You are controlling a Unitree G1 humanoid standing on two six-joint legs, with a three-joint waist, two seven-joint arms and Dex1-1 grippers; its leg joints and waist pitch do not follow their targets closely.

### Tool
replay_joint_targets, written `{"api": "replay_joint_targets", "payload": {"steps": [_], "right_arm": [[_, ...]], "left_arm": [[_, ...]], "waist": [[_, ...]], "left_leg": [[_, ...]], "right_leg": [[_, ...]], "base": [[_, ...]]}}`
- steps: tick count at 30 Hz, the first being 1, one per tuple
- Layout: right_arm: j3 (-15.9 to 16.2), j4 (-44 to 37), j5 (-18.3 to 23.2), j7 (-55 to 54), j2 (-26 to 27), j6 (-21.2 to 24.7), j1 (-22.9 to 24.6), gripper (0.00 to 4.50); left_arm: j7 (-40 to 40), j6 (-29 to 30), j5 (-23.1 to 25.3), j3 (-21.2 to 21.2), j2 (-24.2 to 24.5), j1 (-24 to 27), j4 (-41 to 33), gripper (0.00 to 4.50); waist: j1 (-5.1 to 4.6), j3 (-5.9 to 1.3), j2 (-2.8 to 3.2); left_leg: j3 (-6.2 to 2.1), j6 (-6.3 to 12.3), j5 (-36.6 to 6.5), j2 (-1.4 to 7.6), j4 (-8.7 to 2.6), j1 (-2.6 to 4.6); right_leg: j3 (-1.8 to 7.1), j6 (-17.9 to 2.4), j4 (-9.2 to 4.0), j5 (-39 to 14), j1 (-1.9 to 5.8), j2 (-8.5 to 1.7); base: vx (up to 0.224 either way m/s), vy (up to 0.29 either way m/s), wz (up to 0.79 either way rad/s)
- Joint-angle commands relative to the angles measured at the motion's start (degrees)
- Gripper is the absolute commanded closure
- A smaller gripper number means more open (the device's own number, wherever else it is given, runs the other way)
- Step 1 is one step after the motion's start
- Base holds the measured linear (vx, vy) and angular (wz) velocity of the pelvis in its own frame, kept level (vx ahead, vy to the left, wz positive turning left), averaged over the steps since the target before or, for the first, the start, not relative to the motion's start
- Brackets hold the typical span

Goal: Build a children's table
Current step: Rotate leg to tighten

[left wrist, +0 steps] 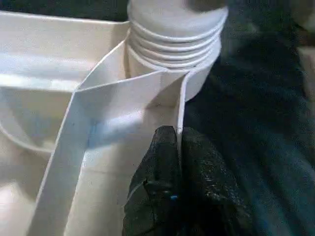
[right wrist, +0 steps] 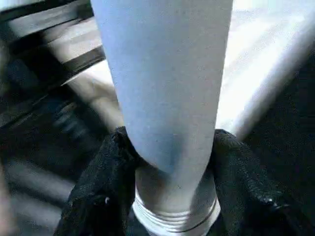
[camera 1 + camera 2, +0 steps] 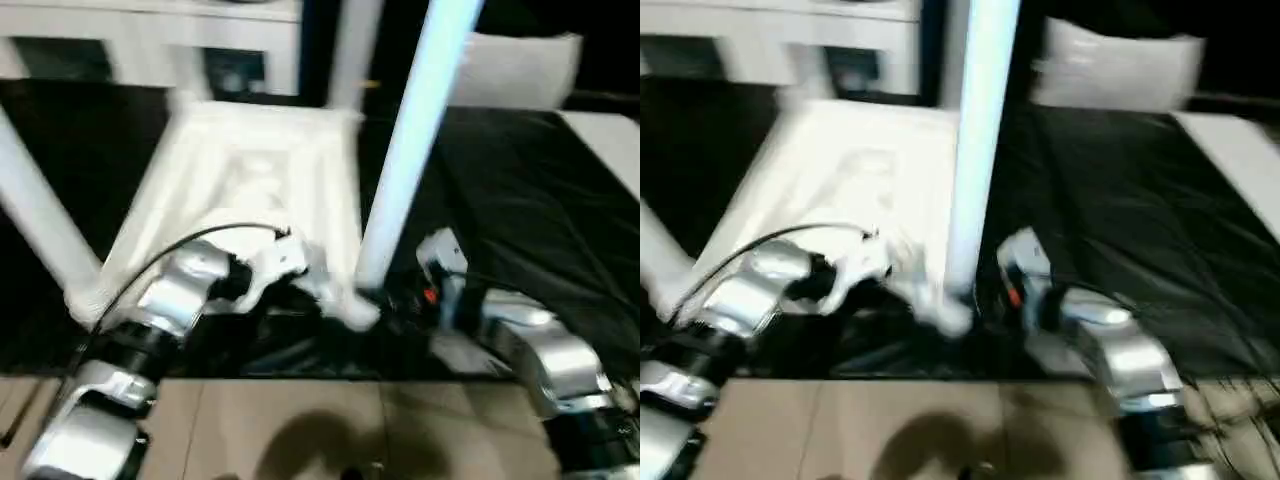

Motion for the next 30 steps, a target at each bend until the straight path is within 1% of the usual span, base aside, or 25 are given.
{"api": "replay_joint_targets", "payload": {"steps": [1, 2, 3, 4, 5, 6, 7, 8, 10, 11, 12, 13, 14, 15, 16, 17, 18, 20, 21, 22, 23, 24, 25, 29, 30], "right_arm": [[4.12, 2.45, 0.91, -5.22, 6.48, 3.79, -1.65, 2.56], [3.27, 3.27, 1.14, -7.51, 8.04, 4.34, -2.41, 2.56], [2.36, 4.23, 1.16, -10.16, 9.78, 4.74, -3.25, 2.57], [0.16, 7.04, 0.39, -16.89, 13.75, 4.76, -5.3, 2.57], [-0.68, 7.81, -0.21, -19.08, 15.04, 4.81, -5.77, 2.57], [-1.2, 8.22, -0.58, -20.34, 15.79, 4.9, -6.02, 2.57], [-1.93, 9.17, -1.14, -22.5, 16.8, 4.47, -6.32, 2.57], [-1.93, 9.17, -1.14, -22.5, 16.8, 4.47, -6.32, 2.57], [-1.5, 10.73, -2.63, -23.3, 17.35, 1.26, -6.07, 2.57], [-1.26, 10.73, -3.01, -23.4, 17.27, 0.85, -5.95, 2.22], [-1.14, 10.33, -3.26, -23.3, 17.06, 0.3, -5.55, 2.01], [-1.2, 8.79, -3.39, -22.52, 16.43, -0.94, -4.4, 1.87], [-1.12, 8.08, -3.47, -21.91, 15.96, -1.64, -3.96, 1.87], [-0.83, 6.88, -3.63, -20.52, 14.87, -2.79, -3.25, 1.87], [-0.79, 6.74, -3.65, -20.34, 14.73, -2.92, -3.17, 1.65], [-0.83, 6.03, -3.77, -19.47, 13.94, -3.23, -2.76, 1.65], [-1.05, 5.38, -3.56, -18.84, 13.21, -3.48, -2.33, 1.46], [-1.76, 3.42, -2.63, -16.12, 10.66, -4.2, -1.24, 1.46], [-2.1, 2.39, -2.0, -14.02, 8.97, -4.77, -0.61, 1.26], [-2.17, 2.1, -1.8, -13.38, 8.49, -4.9, -0.45, 1.26], [-0.32, 0.47, -1.56, -6.63, 4.05, -6.47, 0.63, 1.12], [0.47, -0.29, -1.36, -3.32, 1.83, -7.13, 1.13, 1.04], [1.13, -1.0, -0.95, 0.28, -0.6, -7.68, 1.6, 0.97], [0.37, -1.02, 1.44, 8.81, -6.01, -8.06, 1.12, 0.53], [0.3, -0.9, 1.86, 10.27, -6.94, -8.18, 0.91, 0.53]], "left_arm": [[6.27, 2.75, -0.77, -1.09, -6.1, -1.4, -1.91, 4.5], [8.12, 3.38, -0.49, -0.71, -7.11, -1.82, -1.62, 4.5], [10.31, 4.28, -0.19, -0.18, -8.26, -2.24, -1.43, 4.5], [14.56, 6.55, 0.26, 1.12, -10.65, -3.09, -1.4, 4.5], [15.9, 7.51, 0.52, 1.46, -11.27, -3.22, -1.79, 4.5], [16.68, 8.1, 0.69, 1.63, -11.6, -3.28, -2.07, 4.5], [17.78, 7.96, 1.19, 1.64, -11.92, -3.56, -2.02, 4.5], [17.78, 7.96, 1.19, 1.64, -11.92, -3.56, -2.02, 4.5], [18.99, 7.09, 2.3, 0.95, -12.13, -3.87, -2.06, 4.5], [19.12, 7.02, 2.47, 0.77, -12.12, -3.82, -2.2, 4.5], [19.34, 6.24, 2.66, 0.66, -11.98, -3.72, -2.13, 4.5], [19.71, 3.69, 2.99, 0.49, -11.28, -3.43, -1.58, 4.5], [19.37, 2.61, 3.17, 0.21, -10.76, -3.28, -1.39, 4.5], [18.4, 1.3, 3.48, -0.36, -9.8, -2.94, -1.24, 4.5], [18.27, 1.19, 3.52, -0.43, -9.69, -2.9, -1.24, 4.5], [17.72, 1.13, 3.55, -0.48, -9.23, -2.55, -1.42, 4.5], [17.14, 1.02, 3.34, -0.46, -8.8, -2.14, -1.61, 4.5], [14.82, -0.55, 2.99, -0.86, -7.13, -1.15, -1.66, 4.5], [12.89, -2.85, 2.79, -1.45, -5.85, -0.58, -1.37, 4.5], [12.24, -3.52, 2.7, -1.64, -5.49, -0.42, -1.31, 4.5], [8.75, -7.11, 2.23, -2.64, -3.56, 0.33, -0.89, 4.5], [6.92, -8.71, 1.98, -3.16, -2.57, 0.69, -0.68, 4.5], [5.02, -10.33, 1.87, -3.88, -1.38, 0.97, -0.33, 4.5], [-0.36, -14.62, 1.27, -5.23, 0.89, 0.82, 1.75, 4.5], [-1.53, -15.1, 0.88, -5.29, 1.14, 0.77, 2.07, 4.5]], "waist": [[-0.07, -2.11, 0.32], [-0.27, -2.02, 0.5], [-0.42, -1.99, 0.41], [-0.66, -2.06, 0.49], [-1.07, -2.17, 0.5], [-1.16, -2.3, 0.49], [-1.16, -2.58, 0.7], [-1.25, -2.54, 0.72], [-1.15, -2.78, 0.74], [-1.1, -2.87, 0.69], [-0.92, -3.47, 0.54], [-0.8, -3.57, 0.75], [-0.6, -3.63, 0.75], [-0.53, -3.66, 0.72], [-0.33, -3.64, 0.74], [-0.13, -3.62, 0.77], [0.03, -3.67, 0.86], [0.45, -3.5, 0.85], [0.51, -3.57, 0.95], [0.58, -3.56, 0.83], [0.61, -3.53, 1.1], [0.81, -3.55, 0.85], [0.88, -3.37, 0.84], [1.04, -3.53, 0.95], [1.47, -3.71, 1.01]], "left_leg": [[-2.22, 1.07, -13.64, 3.36, -5.5, -0.56], [-2.12, 1.26, -13.63, 3.36, -5.53, -0.5], [-1.98, 1.26, -13.99, 3.25, -5.47, -0.4], [-1.78, 1.29, -14.25, 3.22, -5.31, -0.13], [-1.78, 1.02, -13.06, 3.17, -5.29, -0.36], [-1.78, 1.36, -11.87, 3.09, -5.27, -0.51], [-1.71, 1.72, -10.82, 3.11, -5.15, -0.47], [-1.57, 2.42, -9.21, 3.18, -5.12, -0.66], [-1.22, 3.45, -7.51, 3.2, -4.79, -0.36], [-1.11, 3.87, -6.79, 3.13, -4.68, -0.33], [-0.99, 5.58, -2.41, 3.08, -4.47, -0.48], [-1.05, 6.26, -0.89, 3.13, -4.42, -0.52], [-0.91, 7.76, 1.22, 3.11, -4.23, -0.53], [-0.88, 8.44, 2.03, 3.16, -4.22, -0.43], [-0.93, 9.62, 2.91, 3.24, -4.2, -0.46], [-0.87, 10.31, 3.32, 3.35, -4.13, -0.31], [-0.81, 10.66, 3.24, 3.43, -4.09, -0.19], [-0.75, 10.7, 1.84, 3.5, -4.15, -0.13], [-0.8, 10.57, 1.38, 3.51, -4.16, -0.14], [-0.8, 10.05, 0.56, 3.55, -4.21, -0.06], [-0.8, 9.41, -0.52, 3.54, -4.24, -0.06], [-0.82, 9.35, -1.04, 3.5, -4.14, -0.12], [-0.81, 9.41, -1.56, 3.53, -4.24, -0.15], [-0.73, 8.47, -3.05, 3.5, -4.16, -0.13], [-0.69, 8.08, -2.76, 3.64, -4.04, 0.11]], "right_leg": [[3.05, -6.87, -5.83, -29.32, 2.24, -5.31], [3.0, -8.15, -5.67, -26.65, 2.11, -5.18], [3.01, -8.53, -5.71, -26.24, 1.99, -5.1], [3.17, -9.42, -5.71, -25.01, 1.87, -5.1], [3.21, -10.44, -5.45, -22.98, 1.96, -5.16], [3.16, -10.46, -5.36, -21.57, 2.24, -5.1], [3.18, -10.75, -5.23, -19.8, 2.43, -5.09], [3.23, -11.59, -4.99, -16.15, 2.49, -5.02], [3.26, -13.02, -4.71, -11.7, 2.41, -4.98], [3.28, -13.42, -4.62, -10.37, 2.48, -4.96], [3.26, -14.98, -3.84, -4.04, 3.24, -5.0], [3.21, -15.56, -3.52, -1.79, 3.34, -5.04], [3.17, -16.22, -3.24, 2.1, 3.44, -5.05], [3.15, -16.63, -3.06, 3.59, 3.45, -5.05], [3.02, -17.18, -2.91, 4.76, 3.56, -5.08], [3.02, -17.5, -2.82, 4.9, 3.51, -5.08], [3.01, -17.81, -2.81, 4.32, 3.48, -5.13], [3.01, -17.68, -3.0, 2.27, 3.5, -5.11], [3.01, -17.55, -3.08, 1.43, 3.54, -5.13], [3.0, -17.21, -3.19, 0.15, 3.52, -5.09], [3.0, -17.17, -3.32, -1.49, 3.48, -5.13], [3.03, -16.58, -3.33, -1.46, 3.78, -5.0], [3.05, -16.43, -3.4, -1.81, 3.72, -4.93], [3.04, -15.82, -3.65, -5.37, 3.47, -5.06], [3.11, -16.07, -3.44, -4.91, 3.46, -5.1]], "base": [[0.0, 0.0, 0.0], [0.0, 0.0, 0.0], [0.0, 0.0, 0.0], [0.0, 0.0, 0.0], [0.0, 0.0, 0.0], [0.0, 0.0, 0.0], [0.0, 0.0, 0.0], [0.052, -0.009, 0.0], [0.058, -0.014, 0.02], [0.063, -0.025, 0.03], [0.063, -0.025, 0.03], [0.053, -0.024, 0.01], [0.0, 0.0, 0.0], [0.0, 0.0, 0.0], [0.0, 0.0, 0.0], [0.0, 0.0, 0.0], [0.0, 0.0, 0.0], [0.0, 0.0, 0.0], [0.0, 0.0, 0.0], [0.0, 0.0, 0.0], [0.0, 0.0, 0.0], [0.0, 0.0, 0.0], [0.0, 0.0, 0.0], [0.0, 0.0, 0.0], [0.0, 0.0, 0.0]]}}
